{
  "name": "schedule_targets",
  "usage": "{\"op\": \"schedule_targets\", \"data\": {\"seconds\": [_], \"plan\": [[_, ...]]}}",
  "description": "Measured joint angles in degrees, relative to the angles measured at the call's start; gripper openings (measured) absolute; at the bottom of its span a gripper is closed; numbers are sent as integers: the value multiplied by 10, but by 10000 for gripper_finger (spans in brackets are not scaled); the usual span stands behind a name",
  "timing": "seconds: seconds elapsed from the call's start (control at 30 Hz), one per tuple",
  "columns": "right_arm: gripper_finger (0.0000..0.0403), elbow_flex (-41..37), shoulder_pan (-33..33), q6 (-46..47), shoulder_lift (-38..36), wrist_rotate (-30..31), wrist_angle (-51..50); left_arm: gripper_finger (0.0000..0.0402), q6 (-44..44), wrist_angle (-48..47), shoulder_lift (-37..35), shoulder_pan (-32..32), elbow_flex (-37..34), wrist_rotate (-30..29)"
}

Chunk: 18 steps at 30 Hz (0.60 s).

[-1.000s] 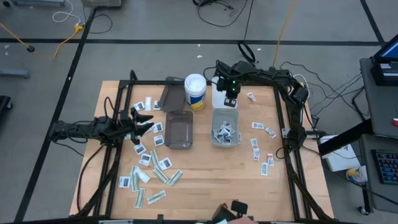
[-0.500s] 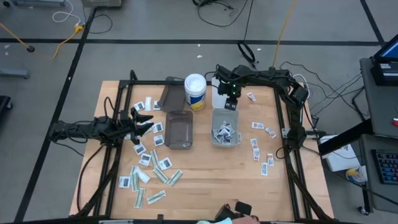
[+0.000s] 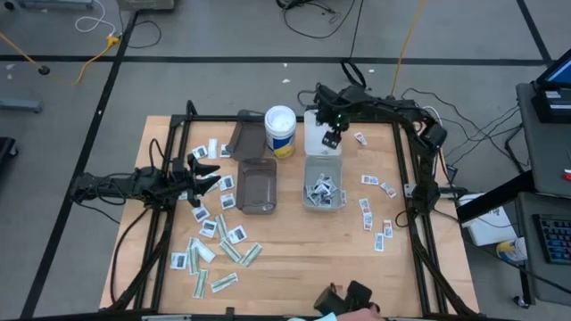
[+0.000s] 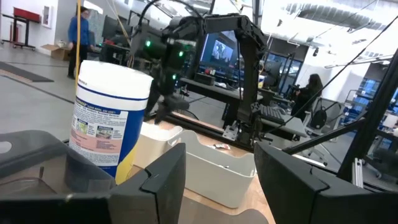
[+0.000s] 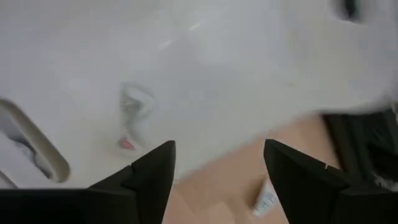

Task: Pick & Place First Aid Supplies
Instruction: Put the ointment pack into the white bin

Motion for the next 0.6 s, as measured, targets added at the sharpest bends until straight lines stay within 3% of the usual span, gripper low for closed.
{"op": "schedule_targets", "data": {"seconds": [0.33, 0.6], "plan": [[231, 0, -14, 228, -62, 32, 1, 196, 0, 0, 0, 0, 0, 0], [228, 0, -24, 312, -92, 32, -37, 196, 0, 0, 0, 0, 0, 0]]}}
